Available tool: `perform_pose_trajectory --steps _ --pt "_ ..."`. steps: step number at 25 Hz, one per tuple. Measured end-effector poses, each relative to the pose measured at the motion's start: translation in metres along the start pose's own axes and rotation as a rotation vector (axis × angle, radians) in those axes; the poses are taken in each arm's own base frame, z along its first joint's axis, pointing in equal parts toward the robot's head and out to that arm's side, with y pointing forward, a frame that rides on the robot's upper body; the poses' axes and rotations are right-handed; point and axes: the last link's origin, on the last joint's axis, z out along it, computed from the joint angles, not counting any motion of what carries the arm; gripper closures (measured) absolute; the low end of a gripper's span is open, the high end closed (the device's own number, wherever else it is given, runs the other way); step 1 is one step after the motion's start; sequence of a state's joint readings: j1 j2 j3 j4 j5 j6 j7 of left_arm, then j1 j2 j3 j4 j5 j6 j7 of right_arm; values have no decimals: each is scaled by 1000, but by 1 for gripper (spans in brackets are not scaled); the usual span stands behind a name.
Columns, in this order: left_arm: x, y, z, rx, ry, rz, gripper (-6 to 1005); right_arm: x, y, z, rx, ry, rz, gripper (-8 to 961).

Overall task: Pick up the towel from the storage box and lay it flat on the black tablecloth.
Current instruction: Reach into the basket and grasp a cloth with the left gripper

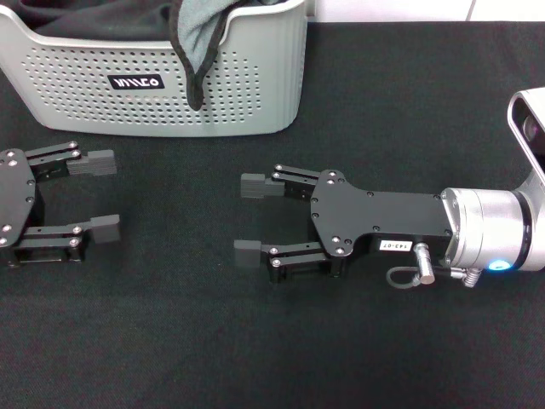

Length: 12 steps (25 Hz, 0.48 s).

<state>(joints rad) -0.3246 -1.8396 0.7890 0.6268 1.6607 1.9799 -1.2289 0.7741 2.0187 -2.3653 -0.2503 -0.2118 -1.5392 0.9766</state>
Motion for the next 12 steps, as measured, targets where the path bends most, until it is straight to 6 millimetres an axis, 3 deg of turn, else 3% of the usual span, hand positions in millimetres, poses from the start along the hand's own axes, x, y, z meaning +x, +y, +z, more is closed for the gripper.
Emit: perform_pose_trajectory --steps 12 --pt "-1 0 1 2 -1 -10 181 0 0 0 5 -1 -3 82"
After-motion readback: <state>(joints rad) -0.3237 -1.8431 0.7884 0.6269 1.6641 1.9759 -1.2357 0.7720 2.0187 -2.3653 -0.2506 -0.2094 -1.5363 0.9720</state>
